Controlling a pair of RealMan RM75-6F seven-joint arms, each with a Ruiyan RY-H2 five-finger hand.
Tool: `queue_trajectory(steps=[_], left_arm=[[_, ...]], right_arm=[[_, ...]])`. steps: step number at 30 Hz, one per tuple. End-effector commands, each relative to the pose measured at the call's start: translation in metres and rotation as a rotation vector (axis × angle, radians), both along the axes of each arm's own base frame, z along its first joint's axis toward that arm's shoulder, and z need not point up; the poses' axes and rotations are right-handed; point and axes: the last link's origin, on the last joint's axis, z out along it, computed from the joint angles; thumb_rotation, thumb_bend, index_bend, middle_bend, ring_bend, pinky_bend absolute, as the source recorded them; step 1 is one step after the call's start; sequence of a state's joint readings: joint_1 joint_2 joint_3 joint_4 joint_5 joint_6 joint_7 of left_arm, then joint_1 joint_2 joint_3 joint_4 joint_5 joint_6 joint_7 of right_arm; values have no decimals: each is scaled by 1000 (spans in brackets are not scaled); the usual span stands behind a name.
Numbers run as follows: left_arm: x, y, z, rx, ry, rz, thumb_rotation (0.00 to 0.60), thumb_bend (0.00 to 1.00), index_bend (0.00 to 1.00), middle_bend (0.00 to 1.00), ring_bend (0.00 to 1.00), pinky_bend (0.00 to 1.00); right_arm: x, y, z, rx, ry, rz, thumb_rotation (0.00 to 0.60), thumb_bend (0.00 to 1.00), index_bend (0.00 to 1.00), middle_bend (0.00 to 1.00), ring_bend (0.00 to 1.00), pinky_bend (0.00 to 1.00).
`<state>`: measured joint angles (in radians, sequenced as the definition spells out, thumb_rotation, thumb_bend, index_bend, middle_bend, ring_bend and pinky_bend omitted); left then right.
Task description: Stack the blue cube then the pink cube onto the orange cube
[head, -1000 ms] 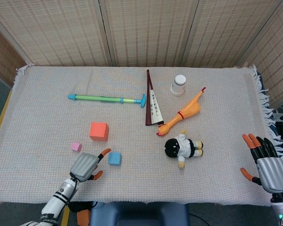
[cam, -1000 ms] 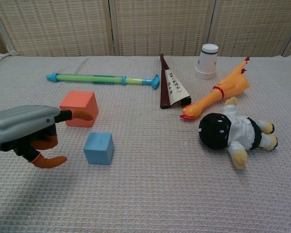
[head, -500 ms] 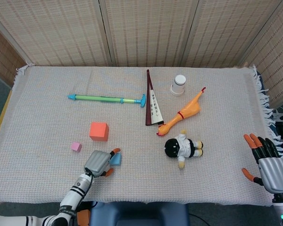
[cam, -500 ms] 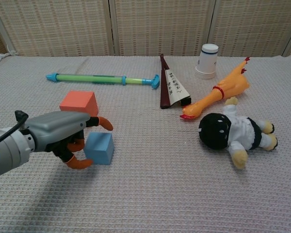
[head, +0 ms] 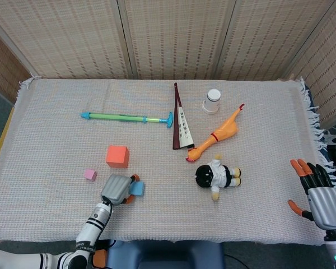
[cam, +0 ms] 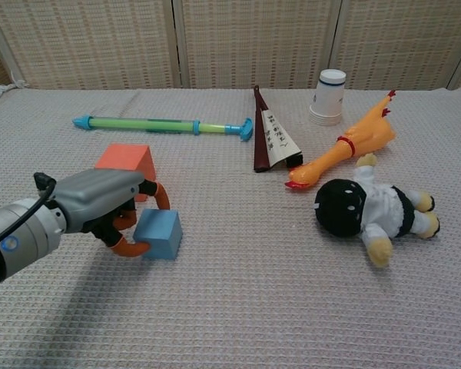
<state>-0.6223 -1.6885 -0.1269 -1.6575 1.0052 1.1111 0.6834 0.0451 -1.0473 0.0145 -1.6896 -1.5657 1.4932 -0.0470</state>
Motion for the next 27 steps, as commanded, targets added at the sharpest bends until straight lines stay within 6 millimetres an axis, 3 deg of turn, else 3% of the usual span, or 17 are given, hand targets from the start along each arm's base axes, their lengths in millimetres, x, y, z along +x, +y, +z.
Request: queue_trajectory(steps=[1,5,11,17,23,27], left_arm=[[1,-1,2,19,-36,-8,600,323,468,1000,1000,1000],[1,-4,16,38,-79,-15,600,328,478,1000,1000,1000],[-8,-1,63,47,-100,16,600,329,473,1000,1000,1000],[-21,20,108,118,-63,-5,600,329,490,1000,1000,1000],[-23,45,126,154,-80,-24,600,330,491,1000,1000,1000],[-21,61,127,152,-86,-23,600,329,489,1000,1000,1000]], right_arm=[[0,0,0,-1,-1,0,600,121,0,0,0,0],[0,1,1,-2,-2,-2,600,121,0,0,0,0],[0,2,3,-9,-5,-3,600,121,0,0,0,0],[0,1,2,-5,-5,-5,600,121,0,0,0,0],[1,0,-3,9,7,-6,600,121,0,0,0,0],[0,-2,-5,13,14,-15,600,121,0,0,0,0]])
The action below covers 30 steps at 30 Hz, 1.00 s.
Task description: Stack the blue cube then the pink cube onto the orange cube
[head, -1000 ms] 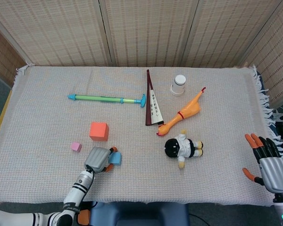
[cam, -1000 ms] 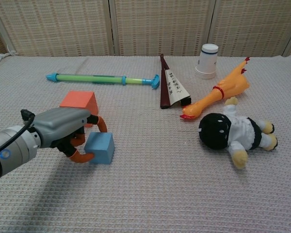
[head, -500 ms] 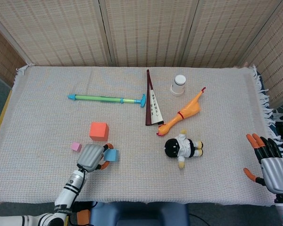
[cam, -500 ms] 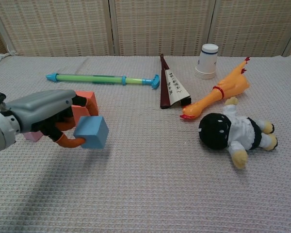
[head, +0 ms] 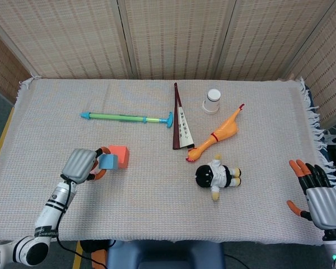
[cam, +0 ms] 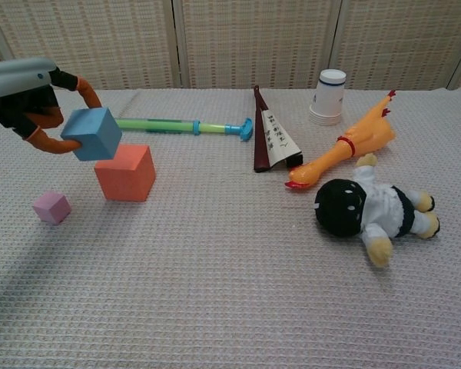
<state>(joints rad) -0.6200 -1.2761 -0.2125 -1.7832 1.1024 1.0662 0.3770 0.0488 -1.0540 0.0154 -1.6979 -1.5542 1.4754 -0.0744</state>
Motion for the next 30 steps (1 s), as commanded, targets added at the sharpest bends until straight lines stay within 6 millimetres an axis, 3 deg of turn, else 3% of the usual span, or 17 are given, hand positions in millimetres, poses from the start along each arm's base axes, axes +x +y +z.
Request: queue_trajectory(steps=[1,11,30], left_arm=[[3,16,1,0,-4,-3,600,329,489,1000,1000,1000],[-2,41,-11,-17,5,24,600,326,484,1000,1000,1000],[-1,51,-30,-33,60,5,600,328,463,1000,1000,1000]], right_arm=[[0,-1,-1,4,4,-4,600,121,0,0,0,0],[-3,-1,1,-7,11,-20,600,121,0,0,0,0],[-5,-2,0,0,18,-40,600,121,0,0,0,0]])
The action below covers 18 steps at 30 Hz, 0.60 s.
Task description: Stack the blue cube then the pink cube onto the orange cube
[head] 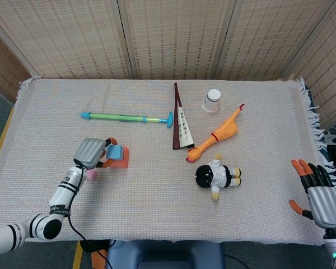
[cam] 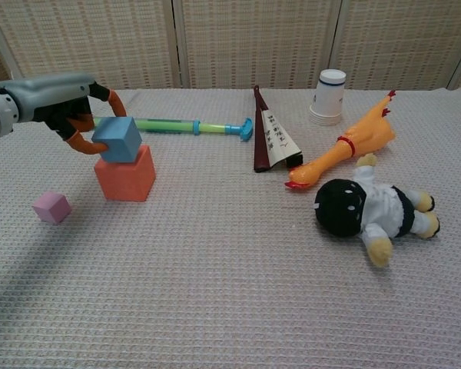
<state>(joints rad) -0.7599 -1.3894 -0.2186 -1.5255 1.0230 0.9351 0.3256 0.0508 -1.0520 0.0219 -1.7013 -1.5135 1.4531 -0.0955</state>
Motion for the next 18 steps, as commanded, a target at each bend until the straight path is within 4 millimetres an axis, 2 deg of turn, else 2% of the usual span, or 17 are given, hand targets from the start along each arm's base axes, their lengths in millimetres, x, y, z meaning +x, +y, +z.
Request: queue_trajectory(steps=[1,18], left_arm=[[0,1,-1,6,9,-7,600,328,460,1000,1000,1000],[2,3,-8,2,14,-29,600,327,411,1000,1000,1000]], right_arm=[[0,0,0,1,1,-2,600,121,0,0,0,0],[-2,-3,-1,1,9,-19,600,122,0,0,0,0]])
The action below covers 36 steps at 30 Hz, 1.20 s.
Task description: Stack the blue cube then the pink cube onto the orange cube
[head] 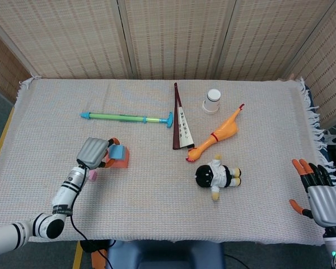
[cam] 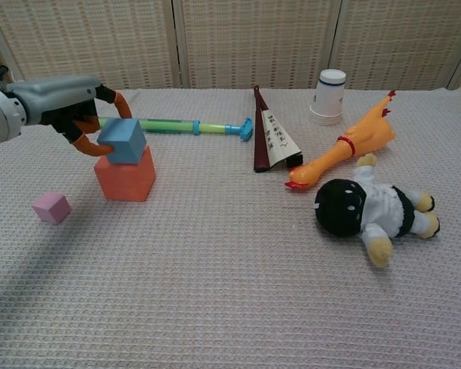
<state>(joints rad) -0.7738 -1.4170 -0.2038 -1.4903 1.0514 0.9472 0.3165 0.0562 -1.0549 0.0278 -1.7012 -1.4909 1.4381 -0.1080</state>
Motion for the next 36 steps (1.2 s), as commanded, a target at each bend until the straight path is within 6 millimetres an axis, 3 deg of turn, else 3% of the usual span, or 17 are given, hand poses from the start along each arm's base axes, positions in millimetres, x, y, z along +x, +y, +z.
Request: queue_trajectory(steps=[1,16,25,29,36], left_arm=[[-1,2,-1,-7,12,3,600,327,404,1000,1000,1000],[-2,3,-3,-23,28,3,600,329,221,1000,1000,1000],[0,-2,5,-14,6,-3,600,329,165,1000,1000,1000],[0,-19,16,-6,-45,-17,600,329,145,1000,1000,1000],[-21,-72,33,-92,-226,62,600,328,150,1000,1000,1000]], right_arm=[[-1,0,0,0,2,-3,600,121,0,0,0,0],[-2,-2,0,5,6,-14,600,121,0,0,0,0],[-1,-1,0,8,8,-15,600,121,0,0,0,0],[-1,-1,0,10,6,-11,600,121,0,0,0,0],[3,3,2,9,-4,5,600,122,0,0,0,0]])
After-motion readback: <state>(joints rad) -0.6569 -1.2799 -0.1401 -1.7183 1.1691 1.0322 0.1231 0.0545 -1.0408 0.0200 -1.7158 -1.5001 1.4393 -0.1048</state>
